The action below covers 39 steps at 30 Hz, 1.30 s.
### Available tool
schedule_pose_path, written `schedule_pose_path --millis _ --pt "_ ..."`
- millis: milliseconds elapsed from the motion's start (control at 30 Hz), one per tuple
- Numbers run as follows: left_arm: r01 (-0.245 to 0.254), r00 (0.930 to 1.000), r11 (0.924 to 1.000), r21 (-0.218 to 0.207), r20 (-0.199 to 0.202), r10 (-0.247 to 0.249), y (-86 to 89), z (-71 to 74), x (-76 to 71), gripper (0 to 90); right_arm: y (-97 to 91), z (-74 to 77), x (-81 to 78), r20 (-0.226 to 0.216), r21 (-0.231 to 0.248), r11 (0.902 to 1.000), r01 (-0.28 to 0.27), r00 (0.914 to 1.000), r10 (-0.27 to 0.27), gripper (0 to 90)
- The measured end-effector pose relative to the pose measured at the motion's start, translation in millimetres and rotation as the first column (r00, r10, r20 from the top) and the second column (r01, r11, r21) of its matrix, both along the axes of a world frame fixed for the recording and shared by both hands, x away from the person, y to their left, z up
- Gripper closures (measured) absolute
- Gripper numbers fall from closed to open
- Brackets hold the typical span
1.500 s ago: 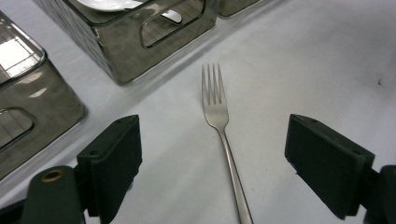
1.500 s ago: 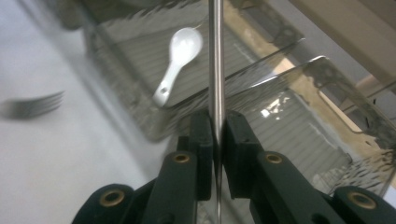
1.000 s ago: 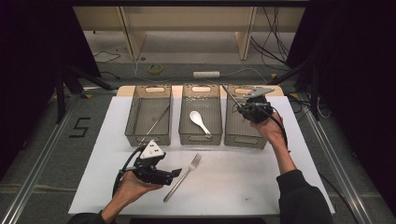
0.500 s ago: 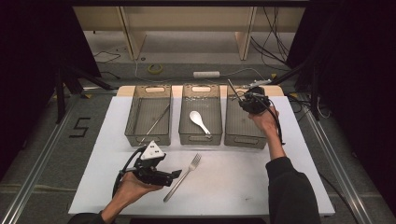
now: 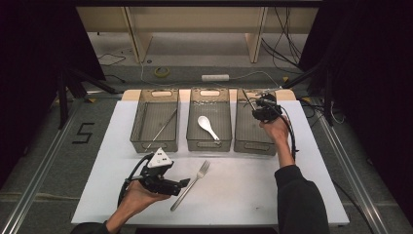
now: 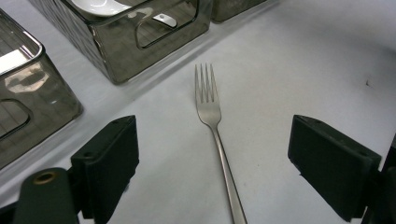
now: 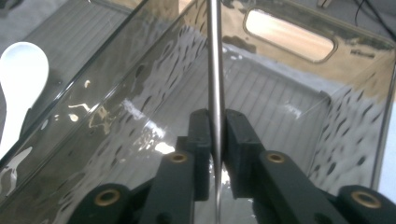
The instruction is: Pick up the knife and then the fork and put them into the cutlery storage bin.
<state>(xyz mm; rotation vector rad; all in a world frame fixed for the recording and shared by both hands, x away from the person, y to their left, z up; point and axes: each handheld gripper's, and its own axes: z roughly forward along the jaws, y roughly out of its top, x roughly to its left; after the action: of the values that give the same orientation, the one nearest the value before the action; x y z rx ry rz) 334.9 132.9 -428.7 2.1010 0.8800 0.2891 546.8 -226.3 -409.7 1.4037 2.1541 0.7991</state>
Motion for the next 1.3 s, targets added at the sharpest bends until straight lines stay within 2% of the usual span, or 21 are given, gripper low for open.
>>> schedule_pose_path --millis 67,267,333,400,467,600,700,800,933,1067,1133,1300 --pt "0.0 1.0 1.0 0.002 -0.004 0.0 -0.3 -0.4 0.1 15.8 -1.0 3.6 -0.3 -0.001 0.035 0.9994 -0.001 1.0 0.001 67.4" --pt "0.0 0.9999 0.9999 0.012 -0.014 0.001 -0.2 -0.5 0.6 15.8 0.8 22.3 -11.9 0.053 0.041 0.9981 -0.045 0.9977 0.043 52.5" --pt "0.0 0.9998 0.9999 0.016 -0.018 0.001 -0.7 -0.8 0.7 15.8 1.4 27.1 -18.4 0.057 0.047 0.9964 -0.07 0.9961 0.067 46.4" --pt "0.001 0.9997 0.9997 0.023 -0.026 0.0 -1.1 -0.8 0.9 15.8 1.6 32.0 -27.2 0.069 0.052 0.9939 -0.098 0.9932 0.094 42.6" --pt "0.002 0.9995 0.9995 0.033 -0.031 -0.001 -1.3 -0.9 1.7 15.8 1.5 37.4 -40.4 0.099 0.073 0.9888 -0.13 0.9875 0.122 40.5" --pt "0.0 0.9988 0.9989 0.047 -0.049 0.002 -1.8 -1.1 3.0 15.9 2.9 42.5 -69.8 0.139 0.09 0.9767 -0.195 0.9735 0.181 37.2" --pt "-0.006 0.9987 0.9986 0.052 -0.051 0.008 -2.5 -0.5 3.6 15.9 4.1 42.4 -91.6 0.164 0.106 0.9676 -0.229 0.9637 0.21 36.4" --pt "-0.007 0.9981 0.9981 0.061 -0.06 0.01 -3.1 0.3 4.1 16.1 4.4 40.5 -113.9 0.181 0.143 0.9546 -0.262 0.955 0.235 34.6" --pt "-0.002 0.997 0.9972 0.075 -0.077 0.008 -4.1 0.3 5.0 16.6 4.1 37.5 -135.5 0.202 0.195 0.9356 -0.294 0.9456 0.255 33.3" --pt "0.014 0.9939 0.9941 0.108 -0.111 -0.002 -5.7 -0.8 7.3 16.6 3.8 31.4 -150.1 0.217 0.219 0.9246 -0.312 0.9394 0.266 30.9" --pt "0.018 0.9928 0.9925 0.121 -0.12 -0.004 -6.5 -1.5 7.9 16.6 3.5 25.8 -156.1 0.219 0.237 0.9151 -0.326 0.9358 0.276 29.9" --pt "0.031 0.9898 0.9871 0.157 -0.142 -0.008 -9.7 -0.9 9.3 16.6 4.1 11.8 -168.5 0.217 0.257 0.9044 -0.341 0.9321 0.29 29.1"
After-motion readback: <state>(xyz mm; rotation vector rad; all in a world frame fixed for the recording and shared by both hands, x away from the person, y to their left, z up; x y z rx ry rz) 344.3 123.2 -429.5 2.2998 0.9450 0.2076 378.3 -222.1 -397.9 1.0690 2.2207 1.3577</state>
